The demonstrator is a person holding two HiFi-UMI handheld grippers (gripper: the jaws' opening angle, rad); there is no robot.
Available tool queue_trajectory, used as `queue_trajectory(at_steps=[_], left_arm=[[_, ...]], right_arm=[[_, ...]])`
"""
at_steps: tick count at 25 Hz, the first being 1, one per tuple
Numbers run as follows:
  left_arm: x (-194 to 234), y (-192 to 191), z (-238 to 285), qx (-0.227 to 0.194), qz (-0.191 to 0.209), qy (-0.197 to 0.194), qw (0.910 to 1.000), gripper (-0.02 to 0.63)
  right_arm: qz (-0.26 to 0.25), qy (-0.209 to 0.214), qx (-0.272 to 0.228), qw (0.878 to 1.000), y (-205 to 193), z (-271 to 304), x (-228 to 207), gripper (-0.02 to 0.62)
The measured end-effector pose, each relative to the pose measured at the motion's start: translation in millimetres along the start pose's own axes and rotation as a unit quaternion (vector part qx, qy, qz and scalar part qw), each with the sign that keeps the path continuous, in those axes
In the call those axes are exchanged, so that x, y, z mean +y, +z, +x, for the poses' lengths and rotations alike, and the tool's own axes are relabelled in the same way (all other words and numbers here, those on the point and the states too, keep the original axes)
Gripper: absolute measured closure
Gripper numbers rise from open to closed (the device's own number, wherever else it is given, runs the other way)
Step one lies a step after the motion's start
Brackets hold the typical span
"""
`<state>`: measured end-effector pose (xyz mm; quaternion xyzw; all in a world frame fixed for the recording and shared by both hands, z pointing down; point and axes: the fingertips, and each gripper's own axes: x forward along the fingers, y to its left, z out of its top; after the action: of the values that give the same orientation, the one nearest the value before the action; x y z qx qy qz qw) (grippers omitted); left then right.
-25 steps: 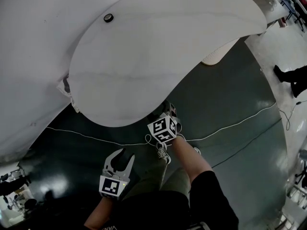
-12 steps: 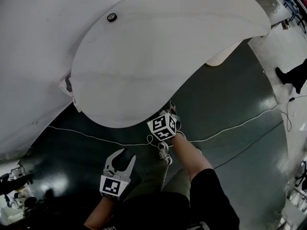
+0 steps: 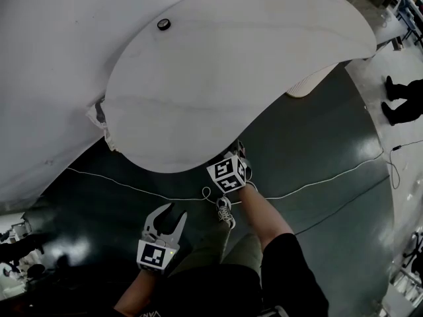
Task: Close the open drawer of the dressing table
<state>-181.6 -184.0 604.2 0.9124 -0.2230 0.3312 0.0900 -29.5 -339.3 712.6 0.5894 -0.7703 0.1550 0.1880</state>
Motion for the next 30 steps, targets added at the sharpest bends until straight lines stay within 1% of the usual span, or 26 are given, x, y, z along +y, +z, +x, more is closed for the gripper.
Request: queue_trajectory(at_steps=[5,11,17,24,30], left_arm=[[-5.1,3.8,-4.8,-0.007,-0.003,0.008,0.9999,0.466],[-22.5,12.0,-10.7,-0.015,-0.015,0.016,0.9996,0.466],[-40.1,23.9,-15.7,-0.034,-0.031,0.027,0.9986,0.466],[-60.2,35.3,-21.8,-0.05,-0.053,0.045,0.9963,0.466],[-66.2,40.0,-25.9,-0.062,-0.069,0.068,0.9934,0.466]], right_arm=[[0.008,-0.006,0.003,1.0,-3.1,-13.5,-4.8,0.287],[0.008,-0.001,0.012,1.0,-5.8,-42.3,-4.7,0.287],[0.009,0.008,0.028,1.0,-9.9,-73.6,-1.0,0.287],[0.004,0.013,0.023,1.0,-2.6,-110.6,-3.9,0.288],[0.029,0.015,0.026,0.999,0.2,-143.9,-5.0,0.302]])
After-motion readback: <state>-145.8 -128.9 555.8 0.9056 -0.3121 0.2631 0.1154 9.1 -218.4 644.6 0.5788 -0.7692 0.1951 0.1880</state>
